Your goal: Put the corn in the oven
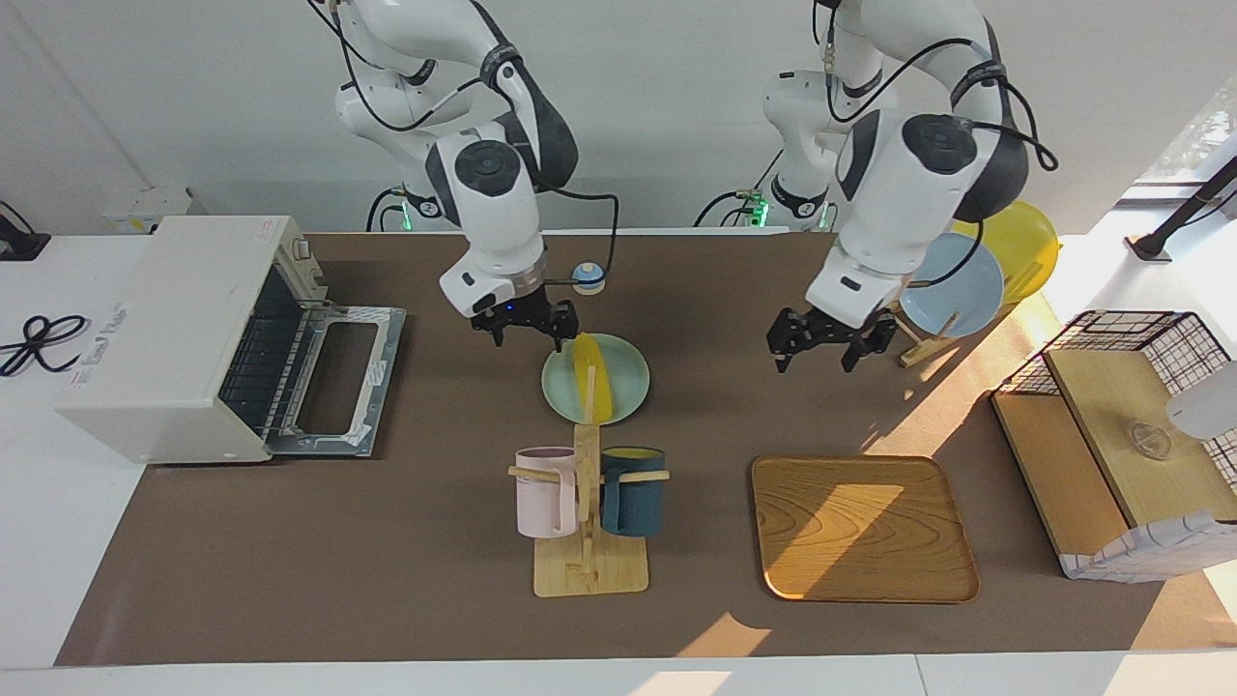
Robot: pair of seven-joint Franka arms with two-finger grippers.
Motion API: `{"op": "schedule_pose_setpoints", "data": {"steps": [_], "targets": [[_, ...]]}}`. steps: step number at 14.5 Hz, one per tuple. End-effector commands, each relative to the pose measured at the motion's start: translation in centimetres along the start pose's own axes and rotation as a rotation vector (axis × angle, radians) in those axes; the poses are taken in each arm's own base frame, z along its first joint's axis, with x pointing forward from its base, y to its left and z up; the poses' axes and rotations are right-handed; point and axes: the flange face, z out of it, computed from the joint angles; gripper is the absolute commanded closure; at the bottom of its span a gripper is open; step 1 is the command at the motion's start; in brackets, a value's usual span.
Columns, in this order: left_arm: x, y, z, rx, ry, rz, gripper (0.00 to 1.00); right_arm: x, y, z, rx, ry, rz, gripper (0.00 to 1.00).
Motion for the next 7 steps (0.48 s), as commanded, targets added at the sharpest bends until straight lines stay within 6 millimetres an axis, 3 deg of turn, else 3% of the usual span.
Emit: {"op": "schedule_pose_setpoints", "data": {"steps": [1,3,5,7], "targets": [[-1.7,-2.5,-3.7,0.008,-0.013,0.002,0.00,0.2,-8.9,3.7,-0.058,0.031,0.054,0.00],[-3.1,-3.5,-5.1,0.039,-0.053,0.023,0.00,-0.1,-10.2,5.8,-0.019,0.053,0.067,0.00],[-5.4,-3.2,-5.9,0.089,-0.098,0.042,0.00,-1.4,-9.5,8.8,-0.008,0.058,0.055,0.00],[-6.6,-3.2,-5.7,0.097,-0.123,0.050,0.00,-2.3,-8.8,10.3,0.002,0.064,0.048,0.00]]}}
